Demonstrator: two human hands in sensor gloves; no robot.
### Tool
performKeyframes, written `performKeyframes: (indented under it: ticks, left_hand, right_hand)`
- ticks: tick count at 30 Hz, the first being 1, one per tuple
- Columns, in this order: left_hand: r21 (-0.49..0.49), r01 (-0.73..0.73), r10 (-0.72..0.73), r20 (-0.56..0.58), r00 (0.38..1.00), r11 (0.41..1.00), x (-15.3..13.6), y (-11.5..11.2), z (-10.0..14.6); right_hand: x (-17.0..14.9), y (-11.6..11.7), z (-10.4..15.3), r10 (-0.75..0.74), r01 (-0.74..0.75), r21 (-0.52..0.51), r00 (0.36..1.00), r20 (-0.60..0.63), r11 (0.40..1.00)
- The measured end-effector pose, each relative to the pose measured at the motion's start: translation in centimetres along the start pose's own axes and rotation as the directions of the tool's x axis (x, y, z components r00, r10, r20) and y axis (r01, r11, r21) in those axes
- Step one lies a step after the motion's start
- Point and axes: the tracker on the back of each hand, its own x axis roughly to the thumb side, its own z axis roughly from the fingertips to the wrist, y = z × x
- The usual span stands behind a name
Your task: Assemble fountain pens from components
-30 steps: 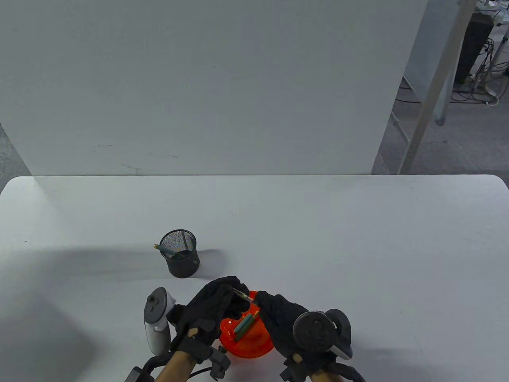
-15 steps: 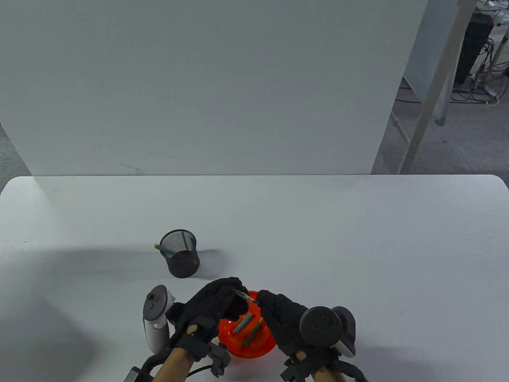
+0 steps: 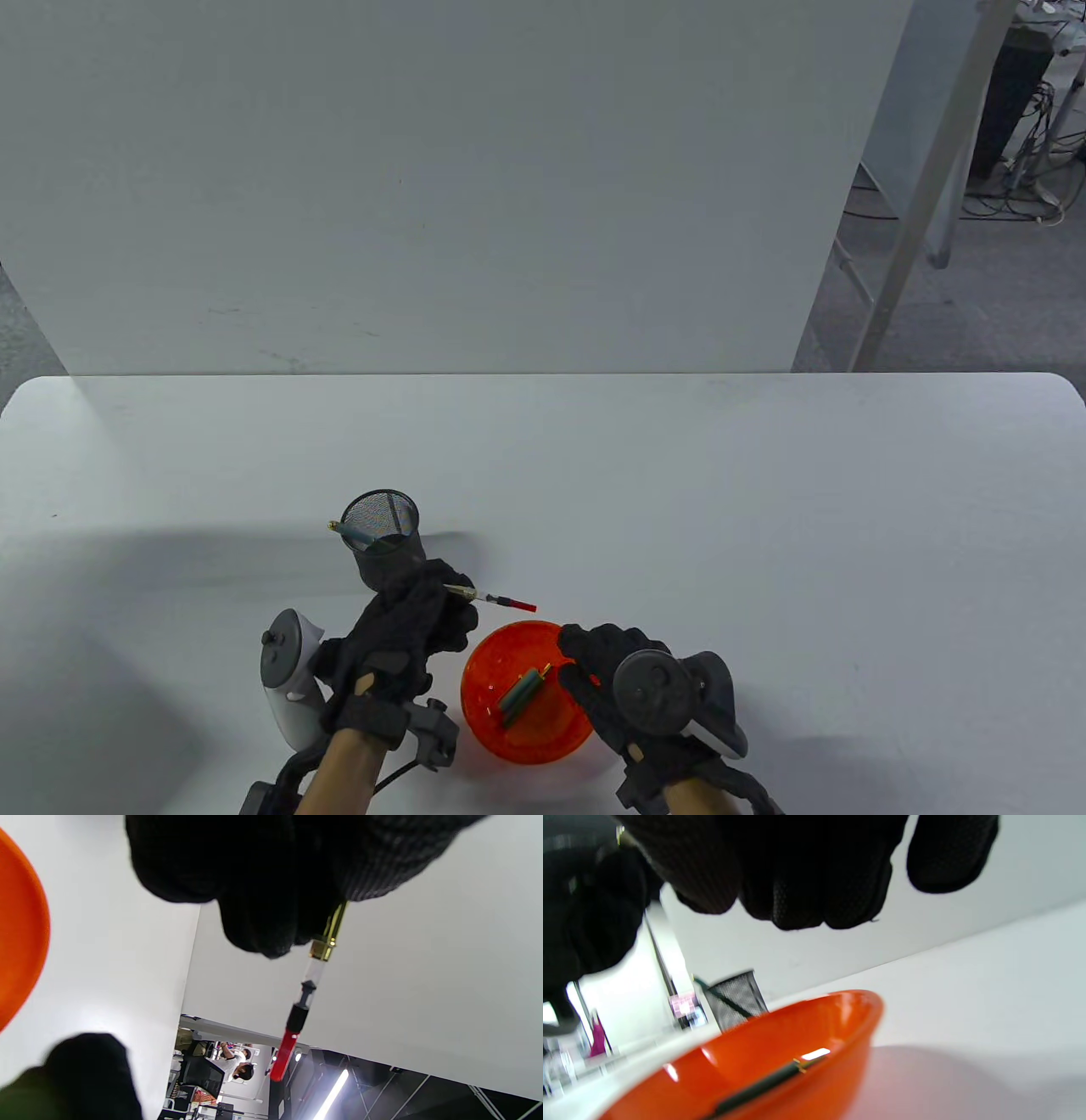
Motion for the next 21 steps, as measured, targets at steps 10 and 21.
performKeyframes:
  ticks: [10,21]
  left_hand:
    - [0.004,-0.104,0.104,0.017,0.994,0.995,0.1,0.3,0.1]
    - [0.022,-0.162,0.162,0.019,0.987,0.986,-0.2,0.8,0.2]
  right_hand:
    - [5.0,2.6,-4.2,0.434,-0.493,0.266,0.865,0.254,0.828]
    - [6.5,5.7,-5.2,0.542,-0.662,0.311,0.743,0.393,0.682]
